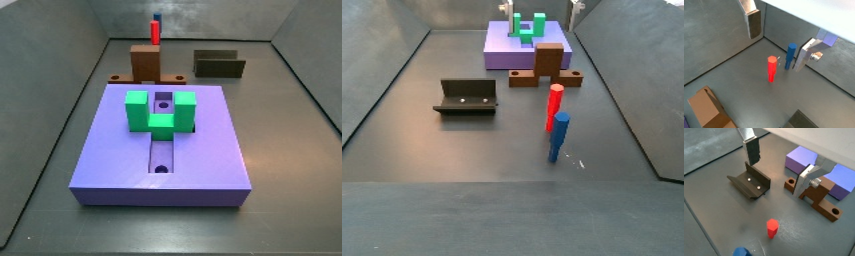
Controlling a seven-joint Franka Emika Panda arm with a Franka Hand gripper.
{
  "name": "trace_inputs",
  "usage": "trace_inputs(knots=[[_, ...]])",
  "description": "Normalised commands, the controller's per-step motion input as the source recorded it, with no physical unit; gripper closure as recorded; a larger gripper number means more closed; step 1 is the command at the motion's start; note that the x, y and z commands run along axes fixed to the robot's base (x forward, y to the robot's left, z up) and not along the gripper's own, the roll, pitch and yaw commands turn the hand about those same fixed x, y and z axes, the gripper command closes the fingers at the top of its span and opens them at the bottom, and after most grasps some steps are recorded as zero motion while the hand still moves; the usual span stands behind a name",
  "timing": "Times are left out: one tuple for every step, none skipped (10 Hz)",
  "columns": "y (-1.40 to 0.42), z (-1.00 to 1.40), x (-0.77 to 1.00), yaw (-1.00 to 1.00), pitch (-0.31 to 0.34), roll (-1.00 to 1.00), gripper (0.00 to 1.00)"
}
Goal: Pick up the brown object. Move up. Move to above the board. Insert the brown object.
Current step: Pick up the brown object.
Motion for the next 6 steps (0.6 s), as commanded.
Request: trace_inputs(knots=[[-0.33, -0.07, -0.14, 0.0, 0.0, 0.0, 0.0], [-0.74, 0.0, -0.65, 0.0, -0.15, 0.07, 0.0], [-0.77, 0.0, -0.55, 0.0, -0.141, 0.0, 0.0], [-0.96, 0.0, -0.3, 0.0, -0.107, 0.0, 0.0], [-0.99, -0.07, -0.3, -0.12, -0.133, 0.0, 0.0], [-0.89, -0.27, -0.14, -0.27, -0.114, -0.06, 0.0]])
